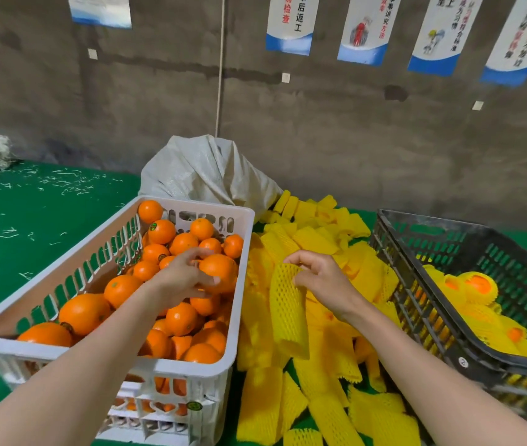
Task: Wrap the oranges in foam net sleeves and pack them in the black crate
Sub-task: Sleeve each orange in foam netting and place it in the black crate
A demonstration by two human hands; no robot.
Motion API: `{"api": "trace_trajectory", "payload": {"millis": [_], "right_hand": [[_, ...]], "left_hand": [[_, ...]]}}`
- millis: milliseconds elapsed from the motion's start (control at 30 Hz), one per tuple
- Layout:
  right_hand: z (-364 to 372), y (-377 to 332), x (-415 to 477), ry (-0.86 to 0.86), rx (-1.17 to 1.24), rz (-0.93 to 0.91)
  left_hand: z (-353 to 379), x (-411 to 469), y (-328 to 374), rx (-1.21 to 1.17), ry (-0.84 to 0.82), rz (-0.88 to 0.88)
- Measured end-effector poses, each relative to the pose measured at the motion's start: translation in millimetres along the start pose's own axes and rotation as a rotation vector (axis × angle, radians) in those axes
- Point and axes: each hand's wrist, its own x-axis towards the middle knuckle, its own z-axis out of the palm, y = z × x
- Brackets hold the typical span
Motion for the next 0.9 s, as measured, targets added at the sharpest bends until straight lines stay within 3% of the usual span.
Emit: {"api": "trace_trajectory", "payload": {"millis": [133,267,533,633,900], "right_hand": [[2.4,-6.5,-1.0,0.013,0.192,0.002],[5.7,-9.1,-4.4,-0.010,0.384,0.002],[-9.7,-4.1,-17.4,-0.049,0.427,-0.061],[-18.1,0.1,-25.2,-0.049,0.425,-0.052],[-32.8,0.7,-41.1,-0.074,0.423,-0.061]], "left_hand": [[14.0,-30.3,24.3,-0.206,-0.138,0.223],[40.5,-53.7,36.9,-0.185,-0.209,0.329],[80.1,-72.2,38.5,-0.150,-0.211,0.360],[91.3,-72.9,36.8,-0.274,-0.268,0.353],[137.4,-68.2,28.4,-0.431,-0.082,0.237]]}}
